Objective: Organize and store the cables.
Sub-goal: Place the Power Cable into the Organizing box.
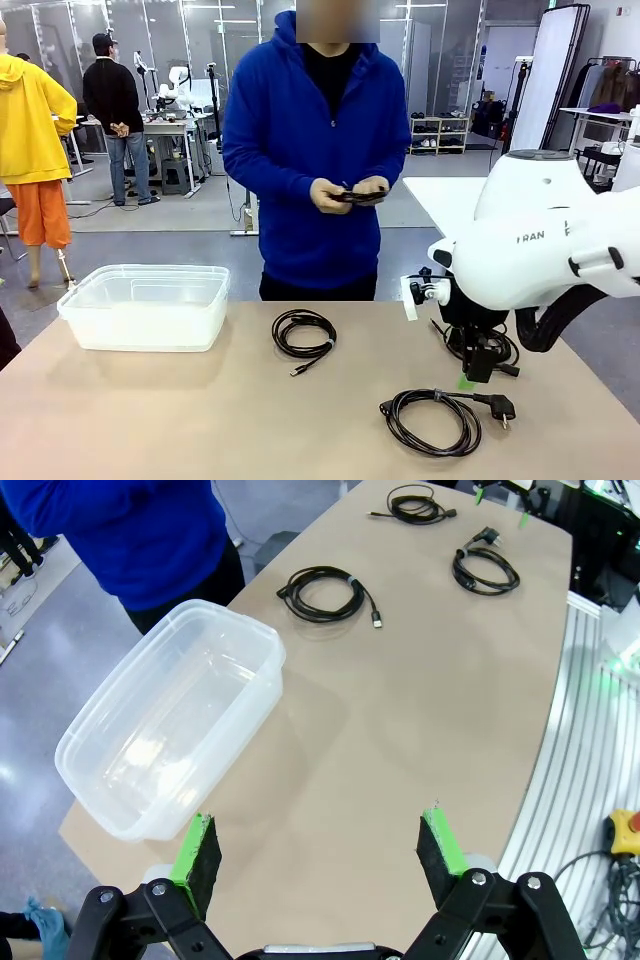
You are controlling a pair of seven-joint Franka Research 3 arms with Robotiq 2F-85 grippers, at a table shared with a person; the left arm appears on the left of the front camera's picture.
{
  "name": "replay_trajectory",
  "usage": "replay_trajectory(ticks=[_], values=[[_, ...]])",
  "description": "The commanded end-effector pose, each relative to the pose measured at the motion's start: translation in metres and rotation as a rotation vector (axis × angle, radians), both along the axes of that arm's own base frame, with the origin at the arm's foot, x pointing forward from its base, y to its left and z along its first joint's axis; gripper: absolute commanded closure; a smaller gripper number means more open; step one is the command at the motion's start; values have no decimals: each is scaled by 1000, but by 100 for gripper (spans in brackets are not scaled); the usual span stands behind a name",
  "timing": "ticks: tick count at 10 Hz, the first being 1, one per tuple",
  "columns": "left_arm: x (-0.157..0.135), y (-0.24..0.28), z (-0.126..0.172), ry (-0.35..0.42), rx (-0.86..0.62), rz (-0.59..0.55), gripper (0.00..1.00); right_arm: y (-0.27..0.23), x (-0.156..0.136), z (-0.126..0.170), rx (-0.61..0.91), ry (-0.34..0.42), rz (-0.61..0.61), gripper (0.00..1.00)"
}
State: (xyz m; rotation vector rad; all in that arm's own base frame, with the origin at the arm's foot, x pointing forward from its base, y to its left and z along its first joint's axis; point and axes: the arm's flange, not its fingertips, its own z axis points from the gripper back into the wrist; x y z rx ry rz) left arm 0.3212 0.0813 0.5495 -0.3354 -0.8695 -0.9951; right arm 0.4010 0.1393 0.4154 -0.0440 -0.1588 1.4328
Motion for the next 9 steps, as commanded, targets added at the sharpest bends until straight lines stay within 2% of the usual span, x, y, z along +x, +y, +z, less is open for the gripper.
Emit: replay_trajectory(ticks=[1,3,9], values=[[2,2,1,-8,-9,-24,0,4,2,-12,-40,-36,-53,0],[2,2,1,-8,-9,-24,0,7,1,-24,-58,-52,-27,0],[2,2,1,-8,-9,-24,0,9,4,-37,-87,-29,-32,0]])
